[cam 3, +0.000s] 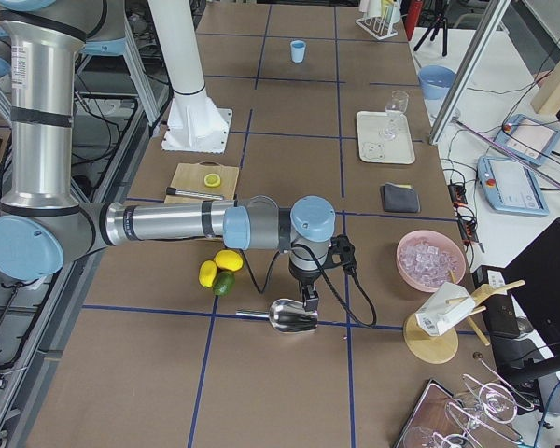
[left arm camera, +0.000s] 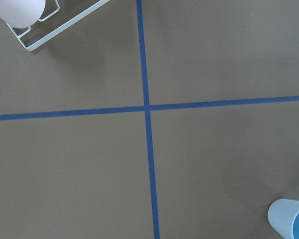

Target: Pour ice into bowl

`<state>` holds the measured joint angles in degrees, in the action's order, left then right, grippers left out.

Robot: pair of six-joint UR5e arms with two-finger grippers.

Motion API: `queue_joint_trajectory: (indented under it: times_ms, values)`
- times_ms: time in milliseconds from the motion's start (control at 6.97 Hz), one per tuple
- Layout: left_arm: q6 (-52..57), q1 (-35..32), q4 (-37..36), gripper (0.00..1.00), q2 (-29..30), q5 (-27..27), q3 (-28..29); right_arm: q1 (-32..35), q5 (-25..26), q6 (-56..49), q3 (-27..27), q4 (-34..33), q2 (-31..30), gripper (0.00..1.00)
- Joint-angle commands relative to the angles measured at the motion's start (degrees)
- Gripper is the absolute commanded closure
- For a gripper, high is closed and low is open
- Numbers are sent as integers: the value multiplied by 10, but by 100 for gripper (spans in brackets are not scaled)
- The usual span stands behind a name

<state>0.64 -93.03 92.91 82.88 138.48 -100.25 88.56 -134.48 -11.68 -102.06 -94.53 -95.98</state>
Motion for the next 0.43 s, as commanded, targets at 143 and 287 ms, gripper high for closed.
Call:
queue_joint_trajectory:
  times_ms: [143, 287]
  values:
    - [-2, 12, 26, 0, -12, -1, 22, -24, 11, 4, -2, -10, 2, 0]
    - [-1, 20, 25, 0, -6, -2, 17, -24, 11, 7, -2, -10, 0, 0]
